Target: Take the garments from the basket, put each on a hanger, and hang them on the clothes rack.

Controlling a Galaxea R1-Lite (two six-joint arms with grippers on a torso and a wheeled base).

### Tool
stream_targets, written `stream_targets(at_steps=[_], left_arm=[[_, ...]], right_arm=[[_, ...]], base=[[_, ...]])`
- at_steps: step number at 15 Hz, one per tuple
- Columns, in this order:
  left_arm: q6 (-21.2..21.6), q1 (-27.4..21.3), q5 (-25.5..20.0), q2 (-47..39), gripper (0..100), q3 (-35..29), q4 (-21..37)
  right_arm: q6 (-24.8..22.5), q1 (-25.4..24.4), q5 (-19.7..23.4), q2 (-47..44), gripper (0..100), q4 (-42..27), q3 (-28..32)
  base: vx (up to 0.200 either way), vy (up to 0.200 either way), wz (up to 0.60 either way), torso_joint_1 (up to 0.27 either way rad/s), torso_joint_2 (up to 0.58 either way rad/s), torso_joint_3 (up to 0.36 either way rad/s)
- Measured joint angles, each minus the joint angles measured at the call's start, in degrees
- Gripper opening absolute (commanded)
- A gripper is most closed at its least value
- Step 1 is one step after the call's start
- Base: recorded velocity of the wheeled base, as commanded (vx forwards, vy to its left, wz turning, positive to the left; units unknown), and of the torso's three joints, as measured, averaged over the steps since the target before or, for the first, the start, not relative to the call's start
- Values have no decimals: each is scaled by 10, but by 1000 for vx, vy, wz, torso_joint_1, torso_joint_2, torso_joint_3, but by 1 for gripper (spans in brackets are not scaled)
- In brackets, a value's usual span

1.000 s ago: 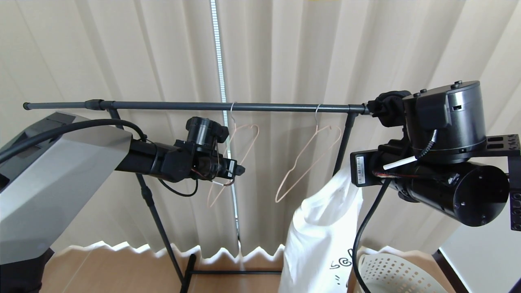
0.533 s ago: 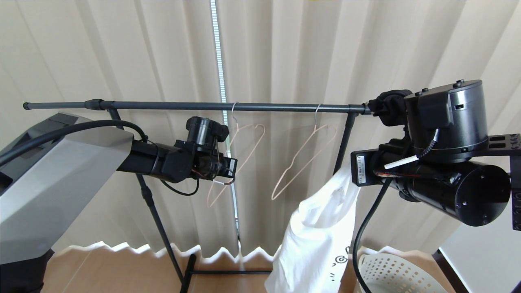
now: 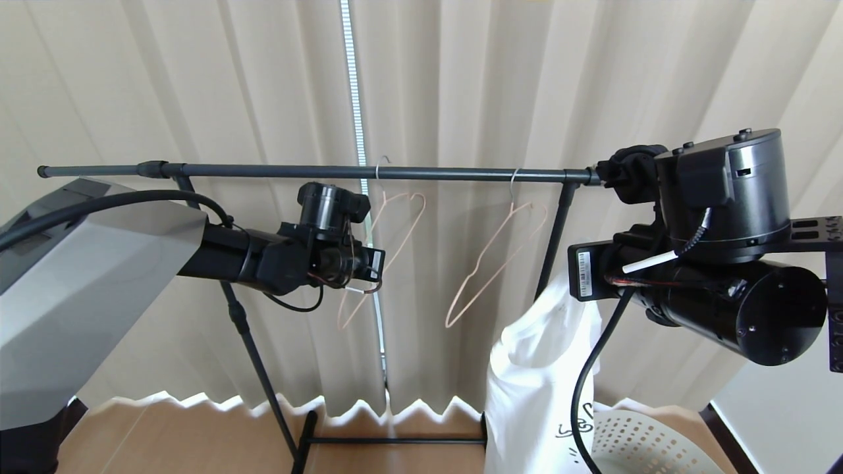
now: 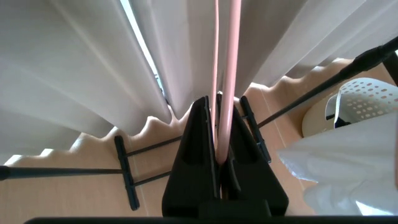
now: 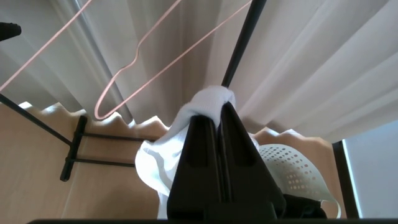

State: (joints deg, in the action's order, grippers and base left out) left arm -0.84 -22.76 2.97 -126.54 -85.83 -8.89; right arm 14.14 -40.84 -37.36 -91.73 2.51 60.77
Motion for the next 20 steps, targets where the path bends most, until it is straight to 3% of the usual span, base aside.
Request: stream_targets(at_steps=[4, 10, 20], left_arm=[[0, -12, 0, 35, 0, 37, -18], [4, -32, 0, 113, 0, 173, -83], [5, -63, -11, 263, 0, 472, -283]], right_arm=[[0, 0, 0, 0, 0, 0, 0], [0, 0, 0, 2, 0, 0, 1], [-4, 10, 0, 6, 0, -2, -1]], base=[[0, 0, 0, 0, 0, 0], [0, 0, 0, 0, 0, 0], [0, 0, 0, 0, 0, 0]])
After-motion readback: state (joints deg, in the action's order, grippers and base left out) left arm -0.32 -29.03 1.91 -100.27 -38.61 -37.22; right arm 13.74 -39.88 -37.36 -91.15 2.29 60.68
